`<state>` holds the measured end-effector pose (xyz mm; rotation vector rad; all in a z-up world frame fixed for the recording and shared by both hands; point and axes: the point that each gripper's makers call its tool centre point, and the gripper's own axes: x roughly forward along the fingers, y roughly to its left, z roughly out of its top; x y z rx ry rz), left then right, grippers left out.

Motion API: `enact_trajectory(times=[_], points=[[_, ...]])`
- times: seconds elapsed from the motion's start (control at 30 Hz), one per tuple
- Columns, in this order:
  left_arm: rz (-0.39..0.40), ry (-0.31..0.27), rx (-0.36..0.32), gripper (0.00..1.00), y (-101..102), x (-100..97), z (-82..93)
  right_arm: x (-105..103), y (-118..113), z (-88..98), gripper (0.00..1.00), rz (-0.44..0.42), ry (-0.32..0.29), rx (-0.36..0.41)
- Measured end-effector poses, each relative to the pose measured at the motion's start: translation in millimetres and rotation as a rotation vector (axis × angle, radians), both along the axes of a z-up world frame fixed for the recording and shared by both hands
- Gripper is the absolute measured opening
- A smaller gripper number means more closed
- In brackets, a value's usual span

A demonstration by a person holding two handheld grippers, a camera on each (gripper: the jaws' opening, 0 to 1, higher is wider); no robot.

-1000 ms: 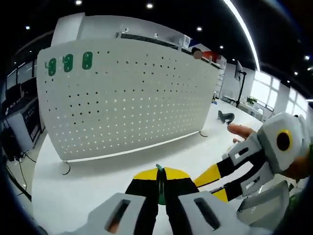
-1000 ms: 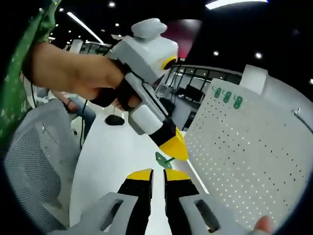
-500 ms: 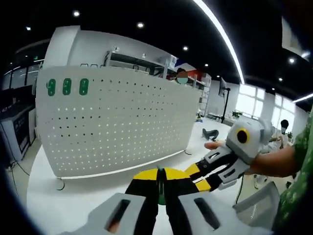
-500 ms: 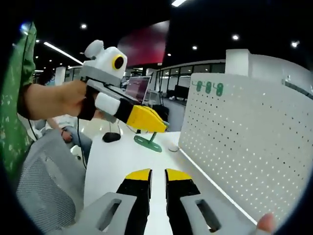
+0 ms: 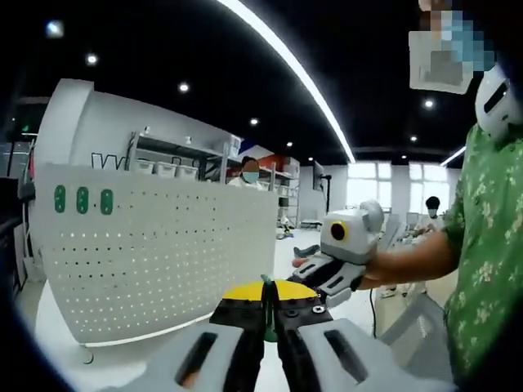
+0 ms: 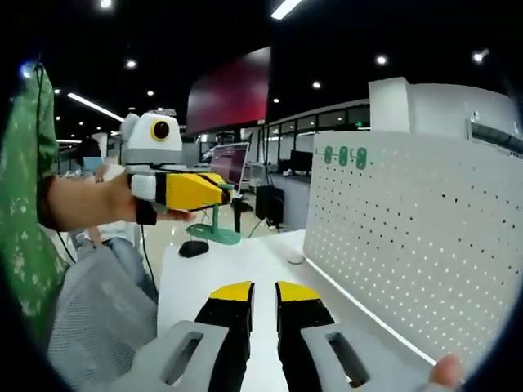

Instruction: Insert the hook assembly into the mounting plate slot until the hook locks in place.

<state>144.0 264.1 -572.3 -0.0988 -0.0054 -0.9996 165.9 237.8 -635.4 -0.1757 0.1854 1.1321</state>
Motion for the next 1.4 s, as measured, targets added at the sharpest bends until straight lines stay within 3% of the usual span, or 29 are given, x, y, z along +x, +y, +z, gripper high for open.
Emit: enact_trajectory(times=[0.3,0.4,0.53,0.67,0.77,0.97,1.0,1.13,1.4], points=[[-0.059,-0.062,-0.022,0.03,0.1,-15.3,20.4,-17.4,-0.2,19.5,0.09,0.086,0.072,0.025],[-0.078,-0.086,-0.027,0.03,-0.1,-20.8,28.1,-31.2,1.0,29.9,0.09,0.160,0.107,0.042],[-0.112,-0.111,-0.056,0.03,1.0,-29.3,41.6,-51.9,2.8,48.3,0.09,0.264,0.197,0.096],[-0.133,-0.136,-0.068,0.03,1.0,-35.6,51.6,-61.6,4.7,62.0,0.14,0.300,0.277,0.148],[-0.151,-0.153,-0.069,0.03,-0.4,-39.6,56.1,-66.6,7.5,79.2,0.16,0.329,0.340,0.235],[-0.175,-0.178,-0.059,0.03,-3.8,-46.1,59.8,-63.4,8.1,89.1,0.13,0.323,0.397,0.258],[-0.177,-0.182,-0.057,0.03,-4.1,-46.7,60.0,-64.0,8.3,89.1,0.12,0.317,0.457,0.265],[-0.188,-0.198,-0.051,0.03,-7.5,-50.4,60.6,-61.7,10.5,95.6,0.11,0.323,0.535,0.316],[-0.194,-0.221,-0.047,0.03,-9.8,-52.9,62.8,-62.9,15.9,86.7,0.09,0.305,0.618,0.304]])
